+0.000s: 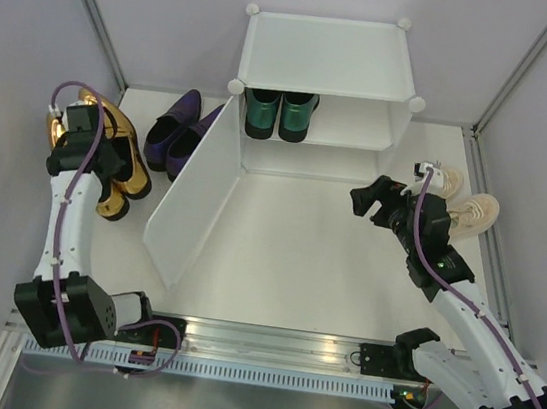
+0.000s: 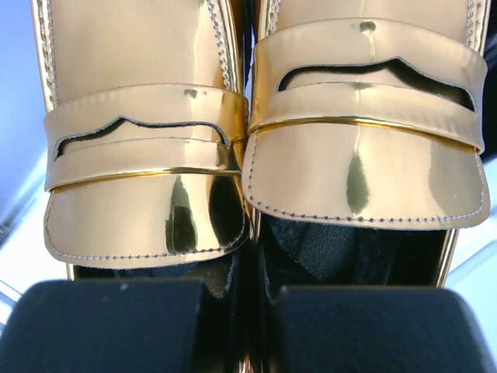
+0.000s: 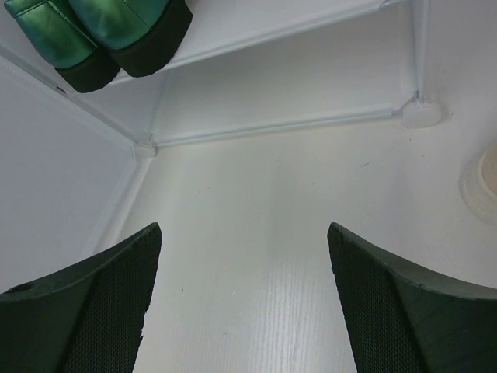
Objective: Place and organize the shoes in the shoe cabinet
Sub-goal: Pick up a pair of shoes at the center of the board, then place the pair of shoes at the center of the board.
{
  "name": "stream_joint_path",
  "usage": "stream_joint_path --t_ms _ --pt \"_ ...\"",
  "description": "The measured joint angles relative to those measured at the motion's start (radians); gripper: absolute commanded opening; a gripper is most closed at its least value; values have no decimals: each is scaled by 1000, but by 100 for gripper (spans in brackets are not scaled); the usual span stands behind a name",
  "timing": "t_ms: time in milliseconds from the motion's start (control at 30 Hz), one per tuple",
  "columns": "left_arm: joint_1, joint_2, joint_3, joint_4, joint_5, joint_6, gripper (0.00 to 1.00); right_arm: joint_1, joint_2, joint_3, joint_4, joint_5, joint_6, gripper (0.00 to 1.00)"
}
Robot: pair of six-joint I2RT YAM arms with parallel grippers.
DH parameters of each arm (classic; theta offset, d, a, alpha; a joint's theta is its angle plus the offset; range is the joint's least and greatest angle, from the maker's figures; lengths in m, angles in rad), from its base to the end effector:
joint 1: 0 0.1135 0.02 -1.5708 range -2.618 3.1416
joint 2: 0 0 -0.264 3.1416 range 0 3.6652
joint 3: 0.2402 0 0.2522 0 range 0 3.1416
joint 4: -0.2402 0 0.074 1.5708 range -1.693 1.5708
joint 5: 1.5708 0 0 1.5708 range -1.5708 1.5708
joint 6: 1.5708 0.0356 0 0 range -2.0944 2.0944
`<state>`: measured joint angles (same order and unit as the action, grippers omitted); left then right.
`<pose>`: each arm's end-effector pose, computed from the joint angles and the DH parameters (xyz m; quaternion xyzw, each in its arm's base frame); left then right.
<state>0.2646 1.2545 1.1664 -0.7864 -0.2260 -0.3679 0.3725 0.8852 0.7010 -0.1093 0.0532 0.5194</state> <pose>0.2459 0.0749 0.3192 -0.3270 0.8757 0.0884 0.3440 0.1958 0.0745 0.3003 0.0747 0.7993 0.2378 0.5468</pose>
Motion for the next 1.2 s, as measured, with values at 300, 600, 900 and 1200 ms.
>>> stream_joint_path --t_ms 300,600,900,1200 --pt "-22 -131 224 -63 -58 0 2 -5 16 4 -5 -13 0 91" --pt "-296 -7 760 -151 -26 37 2 -5 8 63 -43 -24 0 91" --pt "-427 48 1033 -131 190 -9 2 -6 -85 158 -139 84 -19 91" --pt "-1058 131 904 -145 102 -10 2 -6 -227 218 -224 337 10 91"
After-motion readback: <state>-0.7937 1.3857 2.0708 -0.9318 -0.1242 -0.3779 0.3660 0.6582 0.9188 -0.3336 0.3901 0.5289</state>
